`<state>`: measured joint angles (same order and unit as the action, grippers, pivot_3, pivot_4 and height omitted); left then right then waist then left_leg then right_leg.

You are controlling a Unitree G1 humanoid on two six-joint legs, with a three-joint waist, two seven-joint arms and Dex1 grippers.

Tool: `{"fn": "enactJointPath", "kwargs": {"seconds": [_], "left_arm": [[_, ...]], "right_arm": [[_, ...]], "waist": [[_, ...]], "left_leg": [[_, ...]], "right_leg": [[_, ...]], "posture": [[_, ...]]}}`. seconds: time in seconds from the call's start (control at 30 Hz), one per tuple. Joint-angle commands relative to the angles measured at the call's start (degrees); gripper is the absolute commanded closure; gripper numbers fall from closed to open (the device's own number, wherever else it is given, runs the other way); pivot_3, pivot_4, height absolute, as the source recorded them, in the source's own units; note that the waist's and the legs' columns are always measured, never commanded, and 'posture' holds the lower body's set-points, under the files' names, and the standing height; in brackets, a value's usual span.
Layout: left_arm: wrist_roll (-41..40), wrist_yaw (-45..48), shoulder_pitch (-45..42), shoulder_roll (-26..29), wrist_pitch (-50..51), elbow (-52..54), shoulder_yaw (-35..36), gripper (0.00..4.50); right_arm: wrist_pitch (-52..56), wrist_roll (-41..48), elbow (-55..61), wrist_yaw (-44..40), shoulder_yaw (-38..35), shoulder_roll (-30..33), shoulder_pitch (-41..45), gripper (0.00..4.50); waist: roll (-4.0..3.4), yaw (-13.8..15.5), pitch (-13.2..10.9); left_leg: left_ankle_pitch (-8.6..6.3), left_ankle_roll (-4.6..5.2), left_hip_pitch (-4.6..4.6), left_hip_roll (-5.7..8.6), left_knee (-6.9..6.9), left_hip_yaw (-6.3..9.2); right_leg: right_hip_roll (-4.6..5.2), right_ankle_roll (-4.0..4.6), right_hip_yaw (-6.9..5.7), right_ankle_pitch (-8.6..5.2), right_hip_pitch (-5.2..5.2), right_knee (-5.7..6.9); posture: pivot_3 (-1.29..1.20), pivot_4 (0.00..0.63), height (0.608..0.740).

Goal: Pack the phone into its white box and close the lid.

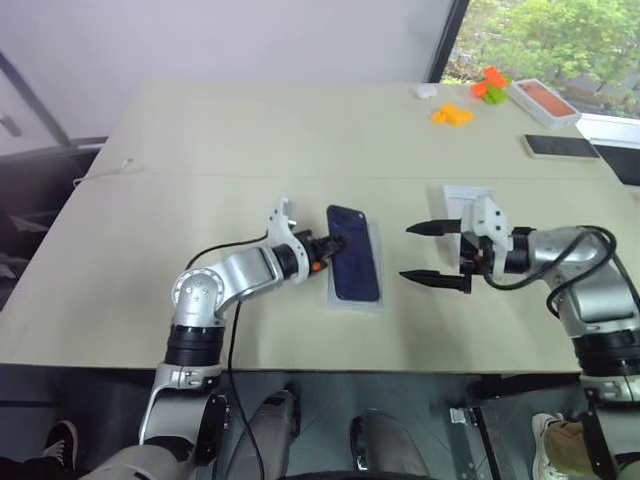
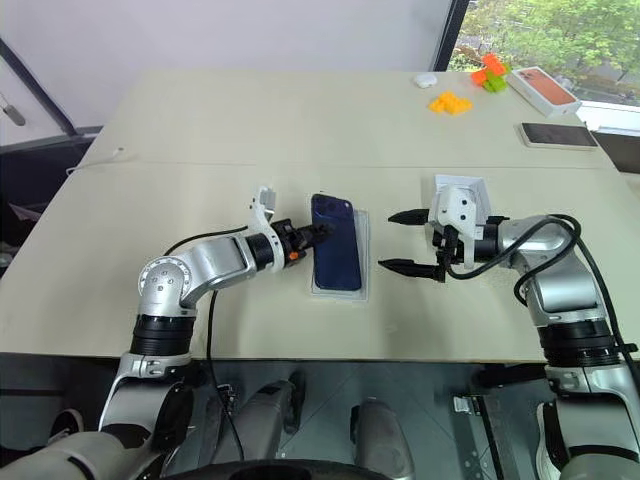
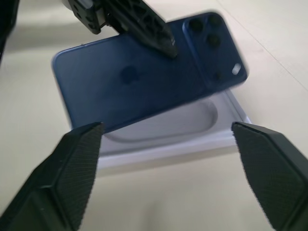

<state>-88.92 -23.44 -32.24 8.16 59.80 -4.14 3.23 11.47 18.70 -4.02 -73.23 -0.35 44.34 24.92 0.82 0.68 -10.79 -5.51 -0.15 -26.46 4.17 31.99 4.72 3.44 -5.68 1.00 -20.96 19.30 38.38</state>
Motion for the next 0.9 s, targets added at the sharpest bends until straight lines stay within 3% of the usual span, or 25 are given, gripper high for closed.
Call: {"fn": "enactJointPath", "kwargs": {"seconds": [0.03,0.7,0.9], "left_arm": [[3.0,3.7,-3.2,-0.2,0.4,-1.1,0.2,4.50],[10.5,4.6,-3.1,-4.7,4.4,-5.1,3.6,4.50],[11.3,3.5,-3.2,-5.9,5.4,-4.4,4.6,1.90]], "right_arm": [[-0.5,0.4,2.1,1.0,-1.0,0.4,0.2,0.03],[-2.1,-1.8,1.1,5.3,1.4,-1.0,2.0,0.03],[-2.4,-2.0,0.5,5.1,1.7,-1.1,2.3,0.00]], "waist": [[-0.03,0.0,0.0],[-0.06,0.0,0.0],[-0.07,0.0,0.0]], "left_leg": [[0.00,0.00,-0.01,0.00,-0.02,0.01],[-0.02,0.01,-0.02,0.00,-0.01,0.01],[-0.02,0.01,-0.02,0.00,-0.01,0.01]], "right_leg": [[0.00,0.00,-0.01,0.00,0.03,0.00],[0.01,-0.02,-0.02,0.00,-0.02,-0.03],[0.01,-0.03,-0.03,0.00,-0.01,-0.03]], "posture": [[0.00,0.150,0.740],[0.00,0.150,0.740],[0.00,0.150,0.740]]}}
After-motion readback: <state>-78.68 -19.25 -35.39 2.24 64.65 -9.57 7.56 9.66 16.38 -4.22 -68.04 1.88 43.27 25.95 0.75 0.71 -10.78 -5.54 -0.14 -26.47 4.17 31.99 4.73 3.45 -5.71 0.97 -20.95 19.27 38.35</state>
